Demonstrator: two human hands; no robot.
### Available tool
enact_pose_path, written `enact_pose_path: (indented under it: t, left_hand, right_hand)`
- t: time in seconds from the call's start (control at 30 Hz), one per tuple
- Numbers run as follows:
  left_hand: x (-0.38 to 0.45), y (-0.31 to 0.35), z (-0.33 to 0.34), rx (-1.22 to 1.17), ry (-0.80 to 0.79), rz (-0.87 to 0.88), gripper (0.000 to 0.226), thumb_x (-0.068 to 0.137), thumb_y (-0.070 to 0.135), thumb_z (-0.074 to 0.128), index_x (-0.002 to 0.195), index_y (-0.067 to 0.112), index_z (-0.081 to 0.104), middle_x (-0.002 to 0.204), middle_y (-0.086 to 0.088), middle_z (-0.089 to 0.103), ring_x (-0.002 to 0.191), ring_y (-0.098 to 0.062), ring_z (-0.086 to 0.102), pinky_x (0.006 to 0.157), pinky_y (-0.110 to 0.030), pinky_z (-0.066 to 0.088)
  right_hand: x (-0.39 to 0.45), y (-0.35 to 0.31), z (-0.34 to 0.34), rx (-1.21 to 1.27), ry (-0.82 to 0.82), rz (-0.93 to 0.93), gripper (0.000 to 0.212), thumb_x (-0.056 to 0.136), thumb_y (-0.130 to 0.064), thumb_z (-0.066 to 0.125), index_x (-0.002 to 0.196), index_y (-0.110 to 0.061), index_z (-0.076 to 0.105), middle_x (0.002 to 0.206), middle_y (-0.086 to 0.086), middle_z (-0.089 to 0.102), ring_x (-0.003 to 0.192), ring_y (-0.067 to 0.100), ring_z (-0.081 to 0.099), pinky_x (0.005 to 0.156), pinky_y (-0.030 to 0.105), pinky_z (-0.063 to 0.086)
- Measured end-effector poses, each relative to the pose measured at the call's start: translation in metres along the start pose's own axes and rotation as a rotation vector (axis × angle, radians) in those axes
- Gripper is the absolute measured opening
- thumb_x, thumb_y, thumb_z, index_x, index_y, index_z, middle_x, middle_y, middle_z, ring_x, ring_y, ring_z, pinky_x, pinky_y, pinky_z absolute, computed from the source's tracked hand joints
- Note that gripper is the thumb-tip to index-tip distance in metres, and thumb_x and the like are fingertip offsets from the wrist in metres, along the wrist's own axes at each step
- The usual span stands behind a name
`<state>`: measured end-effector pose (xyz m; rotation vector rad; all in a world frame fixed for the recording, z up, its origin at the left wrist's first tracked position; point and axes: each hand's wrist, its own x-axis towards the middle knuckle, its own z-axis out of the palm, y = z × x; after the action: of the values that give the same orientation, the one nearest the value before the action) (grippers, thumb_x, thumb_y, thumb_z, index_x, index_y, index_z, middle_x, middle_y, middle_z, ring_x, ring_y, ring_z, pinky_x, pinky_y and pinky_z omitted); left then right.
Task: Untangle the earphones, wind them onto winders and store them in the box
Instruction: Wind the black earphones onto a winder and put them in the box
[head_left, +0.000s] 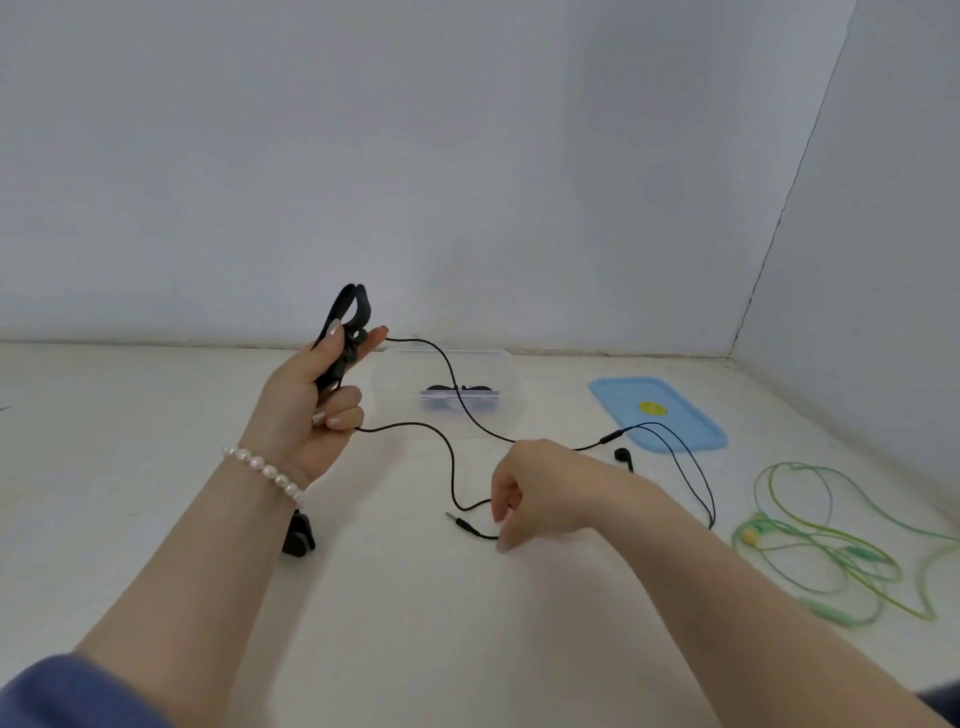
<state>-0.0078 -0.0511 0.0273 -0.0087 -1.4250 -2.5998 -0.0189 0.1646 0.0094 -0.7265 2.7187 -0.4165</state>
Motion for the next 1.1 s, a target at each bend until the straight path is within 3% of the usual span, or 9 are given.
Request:
enact_pose_path:
  t: [0.37,0.47,0.53,0.67,0.73,0.8,0.93,1.0,1.1]
  left_hand:
    - [-0.007,-0.03,0.021,0.272,-0.03,0.0,0.016,0.092,0.025,0.05,0.093,0.011,0.057,0.109,-0.006,0.069,0.03,-0.007,0.026,0.039,-0.018,0.036]
    - [-0.014,-0.048,0.033,0.437,-0.072,-0.036,0.013,0.091,0.02,0.053,0.083,0.009,0.055,0.107,-0.008,0.068,0.037,-0.011,0.05,0.055,-0.03,0.054]
    - [-0.018,-0.057,0.038,0.548,-0.11,-0.042,0.016,0.09,0.024,0.056,0.084,0.01,0.057,0.1,-0.007,0.067,0.058,-0.016,0.063,0.072,-0.035,0.053]
    - [-0.016,-0.067,0.037,1.024,-0.113,0.232,0.039,0.074,0.055,0.048,0.069,0.019,0.061,0.069,0.001,0.057,0.075,-0.022,0.052,0.07,-0.033,0.038]
    - [-0.014,-0.065,0.035,1.11,0.011,0.312,0.035,0.072,0.06,0.042,0.06,0.03,0.057,0.072,0.003,0.053,0.089,-0.029,0.051,0.075,-0.035,0.036]
    - [-0.014,-0.059,0.035,1.049,0.118,0.365,0.034,0.066,0.068,0.039,0.061,0.039,0.056,0.091,0.0,0.055,0.106,-0.027,0.044,0.09,-0.038,0.036]
    - [-0.019,-0.052,0.035,0.989,0.081,0.559,0.02,0.06,0.065,0.048,0.068,0.049,0.058,0.088,0.014,0.045,0.098,-0.011,0.039,0.092,-0.032,0.032]
    - [-0.024,-0.054,0.038,1.019,-0.075,0.573,0.014,0.059,0.062,0.054,0.07,0.057,0.062,0.089,0.018,0.048,0.097,-0.003,0.039,0.09,-0.023,0.031]
    - [-0.031,-0.061,0.043,1.056,-0.289,0.51,0.018,0.061,0.061,0.056,0.076,0.056,0.065,0.112,0.028,0.047,0.115,0.005,0.033,0.094,-0.008,0.025]
  right_hand:
    - [0.004,0.004,-0.004,-0.051,-0.134,-0.067,0.013,0.092,-0.024,0.053,0.088,-0.012,0.057,0.079,-0.005,0.051,0.078,0.015,0.048,0.067,0.026,0.038]
    - [-0.007,0.019,-0.03,0.335,-0.109,-0.174,0.012,0.092,-0.016,0.054,0.082,-0.021,0.058,0.083,-0.011,0.061,0.08,0.006,0.053,0.072,0.018,0.039]
    - [-0.016,0.031,-0.045,0.674,-0.127,-0.253,0.007,0.087,-0.017,0.055,0.08,-0.018,0.056,0.092,-0.007,0.069,0.09,0.007,0.06,0.076,0.017,0.042]
    - [-0.026,0.051,-0.058,1.182,-0.088,-0.383,0.015,0.076,-0.014,0.07,0.079,-0.009,0.057,0.088,0.016,0.072,0.097,0.029,0.067,0.087,0.032,0.052]
    - [-0.031,0.056,-0.061,1.342,-0.038,-0.418,0.024,0.07,-0.021,0.072,0.079,-0.005,0.056,0.068,0.016,0.068,0.08,0.033,0.07,0.086,0.041,0.054]
    - [-0.032,0.056,-0.064,1.43,0.044,-0.356,0.019,0.075,-0.02,0.062,0.079,-0.007,0.049,0.044,0.005,0.05,0.052,0.023,0.06,0.074,0.038,0.056]
    - [-0.022,0.053,-0.062,1.252,0.292,-0.109,0.023,0.092,-0.012,0.048,0.069,-0.014,0.043,0.041,-0.005,0.027,0.038,0.012,0.026,0.059,0.031,0.043]
    - [-0.016,0.048,-0.057,1.073,0.396,-0.067,0.022,0.094,-0.014,0.05,0.072,-0.013,0.047,0.043,-0.007,0.029,0.038,0.01,0.025,0.057,0.028,0.041]
    - [-0.013,0.039,-0.054,0.875,0.462,-0.095,0.018,0.092,-0.014,0.055,0.074,-0.011,0.051,0.046,-0.006,0.033,0.04,0.008,0.029,0.053,0.022,0.041]
